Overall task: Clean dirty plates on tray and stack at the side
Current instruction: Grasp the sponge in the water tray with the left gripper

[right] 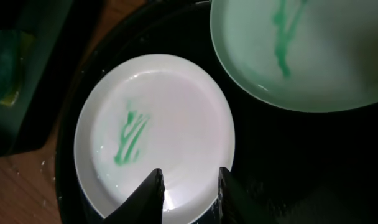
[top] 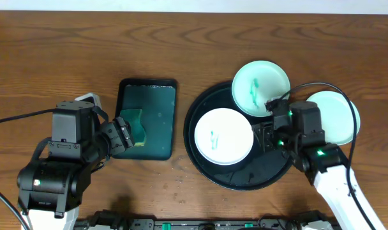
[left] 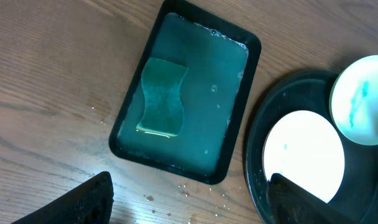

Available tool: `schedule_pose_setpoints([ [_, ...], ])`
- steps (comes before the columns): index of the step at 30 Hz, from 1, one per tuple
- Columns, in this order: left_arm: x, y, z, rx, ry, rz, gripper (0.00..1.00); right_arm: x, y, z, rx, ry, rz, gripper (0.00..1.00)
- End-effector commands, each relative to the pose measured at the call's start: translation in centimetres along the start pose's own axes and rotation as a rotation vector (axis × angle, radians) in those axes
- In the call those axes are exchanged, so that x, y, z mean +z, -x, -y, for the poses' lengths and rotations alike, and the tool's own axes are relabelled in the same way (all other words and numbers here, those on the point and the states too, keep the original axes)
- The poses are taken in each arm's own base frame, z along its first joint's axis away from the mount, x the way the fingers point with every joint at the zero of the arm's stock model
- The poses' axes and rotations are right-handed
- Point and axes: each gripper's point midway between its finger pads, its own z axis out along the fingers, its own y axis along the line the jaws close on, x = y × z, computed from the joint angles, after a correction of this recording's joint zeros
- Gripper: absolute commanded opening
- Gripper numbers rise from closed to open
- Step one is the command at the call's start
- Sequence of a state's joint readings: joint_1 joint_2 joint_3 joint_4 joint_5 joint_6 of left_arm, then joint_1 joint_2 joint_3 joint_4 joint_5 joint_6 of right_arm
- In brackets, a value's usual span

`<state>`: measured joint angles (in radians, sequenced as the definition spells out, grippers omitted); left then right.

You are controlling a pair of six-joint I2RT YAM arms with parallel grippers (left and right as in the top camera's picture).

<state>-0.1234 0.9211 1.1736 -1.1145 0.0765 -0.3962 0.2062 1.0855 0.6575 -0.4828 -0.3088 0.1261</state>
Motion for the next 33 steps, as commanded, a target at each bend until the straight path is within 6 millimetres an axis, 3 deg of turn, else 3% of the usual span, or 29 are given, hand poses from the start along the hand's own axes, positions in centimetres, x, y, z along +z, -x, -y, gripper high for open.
schedule_pose_setpoints([
  [1,-0.1,0.2,0.0,-0.014,-0.003,0.006,0.80,-0.7,0.5,0.9,0.032,-0.065,0.018,0.26],
  [5,0.4,0.7,0.4,-0.012,-0.009,0.013,0.80,-0.4,-0.1,1.1,0.043,-0.068,-0.011,0.27],
  [8,2.1,0.4,0.2,0.047,0.022,-0.050,0.79,-0.3,-0.6,1.2,0.050,-0.072,-0.035,0.27],
  [11,4.8,-0.3,-0.7,0.109,0.089,-0.153,0.72,-0.1,-0.7,1.3,0.055,-0.073,-0.041,0.28],
  [16,10.0,-0.2,-5.1,0.143,0.376,-0.252,0.72,-0.1,-0.9,1.3,0.081,-0.075,-0.046,0.28],
  [21,16.0,-2.5,-5.1,0.096,0.390,-0.427,0.71,-0.1,-1.2,1.3,0.094,-0.077,-0.059,0.29],
  [25,20.1,-4.3,-4.6,0.077,0.349,-0.521,0.55,-0.1,-1.5,1.4,0.098,-0.079,-0.072,0.29],
  [33,23.8,-5.8,-5.6,0.034,0.390,-0.569,0.24,-0.1,-2.0,1.4,0.102,-0.082,-0.088,0.29],
])
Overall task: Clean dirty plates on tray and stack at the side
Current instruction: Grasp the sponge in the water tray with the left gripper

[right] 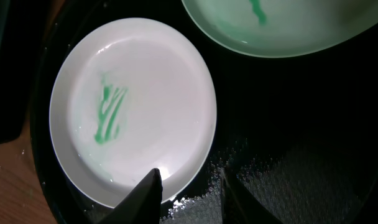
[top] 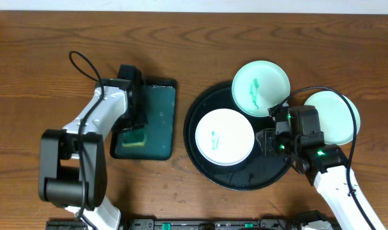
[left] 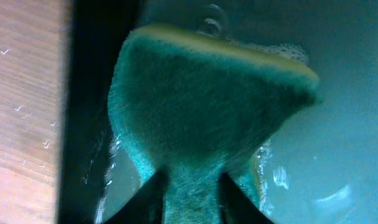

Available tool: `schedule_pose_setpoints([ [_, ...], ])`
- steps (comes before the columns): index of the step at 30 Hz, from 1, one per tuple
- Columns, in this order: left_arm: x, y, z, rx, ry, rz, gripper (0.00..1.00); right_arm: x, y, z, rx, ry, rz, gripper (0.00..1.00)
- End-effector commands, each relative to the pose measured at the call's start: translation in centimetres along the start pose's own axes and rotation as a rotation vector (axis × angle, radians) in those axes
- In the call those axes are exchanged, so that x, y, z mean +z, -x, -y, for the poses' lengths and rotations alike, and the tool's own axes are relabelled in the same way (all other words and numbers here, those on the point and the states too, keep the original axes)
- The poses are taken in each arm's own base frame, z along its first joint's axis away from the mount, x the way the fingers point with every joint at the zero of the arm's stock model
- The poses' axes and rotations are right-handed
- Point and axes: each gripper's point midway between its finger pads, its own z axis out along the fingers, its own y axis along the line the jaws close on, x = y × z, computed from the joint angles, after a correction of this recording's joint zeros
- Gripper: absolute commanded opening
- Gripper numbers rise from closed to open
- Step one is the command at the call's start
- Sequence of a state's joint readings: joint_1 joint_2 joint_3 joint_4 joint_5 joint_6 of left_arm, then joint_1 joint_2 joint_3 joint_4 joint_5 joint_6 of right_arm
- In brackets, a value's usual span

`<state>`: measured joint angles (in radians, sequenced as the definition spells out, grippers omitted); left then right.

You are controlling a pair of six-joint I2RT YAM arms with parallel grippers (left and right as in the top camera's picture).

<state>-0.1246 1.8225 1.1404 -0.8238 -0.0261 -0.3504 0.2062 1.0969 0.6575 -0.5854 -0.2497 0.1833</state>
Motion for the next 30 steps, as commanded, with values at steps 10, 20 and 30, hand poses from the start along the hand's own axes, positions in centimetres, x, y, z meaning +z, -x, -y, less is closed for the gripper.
schedule_pose_setpoints([
  [10,1.4,-0.7,-0.1,-0.021,0.006,-0.054,0.07,0.4,0.0,1.5,0.051,-0.080,-0.019,0.28],
  [20,0.8,-1.1,-0.1,-0.020,-0.002,-0.061,0.67,2.1,-1.3,2.1,0.069,-0.097,-0.101,0.27],
  [30,1.1,-0.8,0.0,-0.022,-0.009,-0.044,0.08,2.4,-0.8,2.1,0.067,-0.094,-0.088,0.27],
])
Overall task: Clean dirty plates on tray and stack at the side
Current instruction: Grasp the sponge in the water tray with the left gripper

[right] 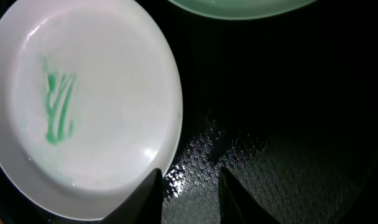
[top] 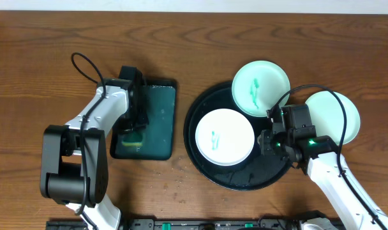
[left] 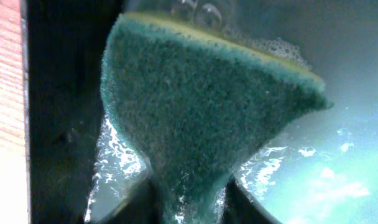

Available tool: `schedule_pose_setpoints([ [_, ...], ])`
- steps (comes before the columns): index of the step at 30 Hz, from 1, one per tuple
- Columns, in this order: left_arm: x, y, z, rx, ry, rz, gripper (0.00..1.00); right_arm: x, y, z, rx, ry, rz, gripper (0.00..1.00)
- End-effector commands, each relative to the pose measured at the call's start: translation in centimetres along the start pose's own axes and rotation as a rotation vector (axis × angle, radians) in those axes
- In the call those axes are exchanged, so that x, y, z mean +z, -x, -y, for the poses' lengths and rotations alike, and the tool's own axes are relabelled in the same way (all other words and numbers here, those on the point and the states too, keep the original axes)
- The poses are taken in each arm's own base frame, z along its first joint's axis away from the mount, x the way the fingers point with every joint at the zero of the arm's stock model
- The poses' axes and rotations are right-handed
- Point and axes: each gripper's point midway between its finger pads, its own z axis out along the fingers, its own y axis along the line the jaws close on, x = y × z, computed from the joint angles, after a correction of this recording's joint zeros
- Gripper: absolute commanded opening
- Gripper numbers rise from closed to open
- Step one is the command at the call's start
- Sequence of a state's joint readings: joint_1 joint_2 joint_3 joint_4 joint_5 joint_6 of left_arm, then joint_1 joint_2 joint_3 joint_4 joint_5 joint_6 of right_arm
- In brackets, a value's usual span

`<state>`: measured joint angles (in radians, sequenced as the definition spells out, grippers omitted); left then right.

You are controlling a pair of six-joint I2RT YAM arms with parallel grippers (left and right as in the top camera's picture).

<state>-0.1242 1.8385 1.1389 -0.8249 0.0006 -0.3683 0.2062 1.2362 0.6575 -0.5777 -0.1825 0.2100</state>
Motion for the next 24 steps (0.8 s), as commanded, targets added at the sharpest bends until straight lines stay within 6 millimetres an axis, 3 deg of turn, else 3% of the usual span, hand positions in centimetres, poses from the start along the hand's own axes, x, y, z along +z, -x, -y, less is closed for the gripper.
schedule_pose_setpoints([
  [1,0.6,-0.4,-0.3,-0.005,0.007,-0.015,0.08,-0.3,0.9,-0.1,0.013,-0.001,0.027,0.27],
  [7,-1.3,-0.3,-0.4,-0.005,-0.004,0.007,0.07,-0.2,1.2,0.1,0.017,-0.010,0.038,0.27],
  [15,-9.7,-0.4,0.1,0.027,-0.135,0.209,0.07,2.8,1.2,1.2,0.026,-0.054,-0.009,0.28],
  [20,-13.0,-1.7,0.8,0.068,-0.191,0.290,0.07,5.0,1.3,-1.1,-0.004,0.096,-0.037,0.31],
  [24,-14.0,-2.7,2.5,0.118,-0.255,0.298,0.07,6.6,1.4,-1.2,-0.010,0.097,-0.045,0.19],
])
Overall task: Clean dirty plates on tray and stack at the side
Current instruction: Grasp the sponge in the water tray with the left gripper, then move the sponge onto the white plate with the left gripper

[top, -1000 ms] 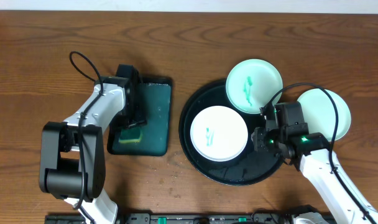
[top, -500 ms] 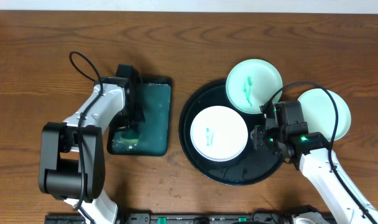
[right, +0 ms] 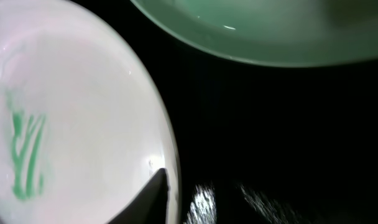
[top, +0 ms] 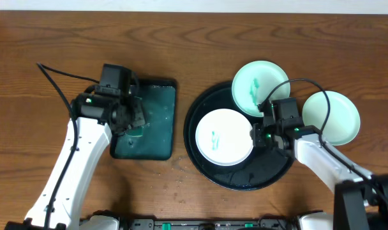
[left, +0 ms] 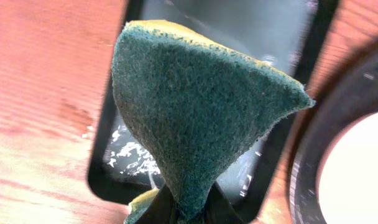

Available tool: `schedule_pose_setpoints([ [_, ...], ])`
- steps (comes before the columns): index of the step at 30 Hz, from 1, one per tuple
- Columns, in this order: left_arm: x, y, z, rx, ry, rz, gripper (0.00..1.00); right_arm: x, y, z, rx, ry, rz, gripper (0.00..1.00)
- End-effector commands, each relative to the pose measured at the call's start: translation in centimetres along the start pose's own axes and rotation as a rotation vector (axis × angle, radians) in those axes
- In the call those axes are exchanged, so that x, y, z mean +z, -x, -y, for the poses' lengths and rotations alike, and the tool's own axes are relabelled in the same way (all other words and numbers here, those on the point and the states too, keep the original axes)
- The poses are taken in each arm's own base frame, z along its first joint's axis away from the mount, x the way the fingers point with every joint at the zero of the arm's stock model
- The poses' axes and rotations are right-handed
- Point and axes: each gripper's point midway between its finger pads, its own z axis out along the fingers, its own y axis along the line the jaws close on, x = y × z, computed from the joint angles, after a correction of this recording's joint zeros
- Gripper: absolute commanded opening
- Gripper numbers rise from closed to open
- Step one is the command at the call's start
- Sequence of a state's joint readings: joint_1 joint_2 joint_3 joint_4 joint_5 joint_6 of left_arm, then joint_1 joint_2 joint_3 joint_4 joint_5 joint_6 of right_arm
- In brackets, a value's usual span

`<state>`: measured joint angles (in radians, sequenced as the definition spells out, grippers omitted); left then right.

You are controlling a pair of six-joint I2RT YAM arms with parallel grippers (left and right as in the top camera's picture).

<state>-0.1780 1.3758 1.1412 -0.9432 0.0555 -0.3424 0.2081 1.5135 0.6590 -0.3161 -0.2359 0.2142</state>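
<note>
My left gripper (left: pixel 186 211) is shut on a green sponge (left: pixel 195 112), held up over the dark rectangular water tray (top: pixel 146 128). On the round black tray (top: pixel 245 176) lies a white plate (top: pixel 224 137) with a green smear (right: pixel 24 155). A pale green plate (top: pixel 261 87), also smeared, rests on that tray's far rim. My right gripper (right: pixel 192 199) is open low at the white plate's right rim (right: pixel 170 155), one finger over the plate. Its other finger is lost against the black tray.
A clean pale green plate (top: pixel 333 117) sits on the wooden table to the right of the round tray. Water drops and crumbs dot the wood in front of the rectangular tray. Cables trail from both arms.
The left gripper has lifted the sponge out of the water and holds it above the rectangular tray. The right gripper has come closer to the white plate's rim, one finger now over it.
The left gripper was open, near the rectangular tray with the sponge lying in it. Then it was shut on the sponge in the water, and now holds it clear. The right gripper stayed open by the white plate's right side, each time lower and closer to the rim.
</note>
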Motion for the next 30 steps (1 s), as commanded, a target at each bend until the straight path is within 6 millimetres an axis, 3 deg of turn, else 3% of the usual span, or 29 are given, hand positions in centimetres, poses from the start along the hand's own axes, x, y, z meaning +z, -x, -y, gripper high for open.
schedule_pose_setpoints([
  [1,-0.8,-0.3,2.2,0.051,-0.074,-0.002,0.08,1.2,-0.3,-0.9,-0.010,0.045,-0.032,0.14],
  [3,-0.6,-0.8,3.2,0.074,-0.099,-0.020,0.07,1.7,-0.7,-0.8,-0.005,0.042,-0.054,0.01],
  [7,0.1,-2.1,6.4,0.131,-0.190,-0.071,0.08,2.0,-1.3,-0.7,0.014,0.034,-0.077,0.01],
  [12,1.7,-3.7,11.9,0.166,-0.333,-0.113,0.07,1.9,-1.8,-0.3,0.046,0.009,-0.095,0.01],
  [18,5.4,-5.8,18.8,0.241,-0.414,-0.129,0.07,1.9,-2.1,0.0,0.051,-0.003,-0.108,0.01],
  [21,8.2,-7.5,21.3,0.251,-0.422,-0.160,0.07,1.9,-2.2,0.0,0.052,-0.003,-0.111,0.01],
  [25,12.4,-9.7,22.4,0.236,-0.388,-0.223,0.07,1.9,-2.2,0.0,0.052,-0.004,-0.114,0.01],
  [28,15.0,-10.8,21.1,0.212,-0.310,-0.266,0.07,1.9,-2.4,0.0,0.054,-0.006,-0.121,0.01],
  [30,16.1,-10.7,19.1,0.158,-0.213,-0.266,0.08,1.9,-2.5,0.0,0.055,-0.007,-0.125,0.01],
])
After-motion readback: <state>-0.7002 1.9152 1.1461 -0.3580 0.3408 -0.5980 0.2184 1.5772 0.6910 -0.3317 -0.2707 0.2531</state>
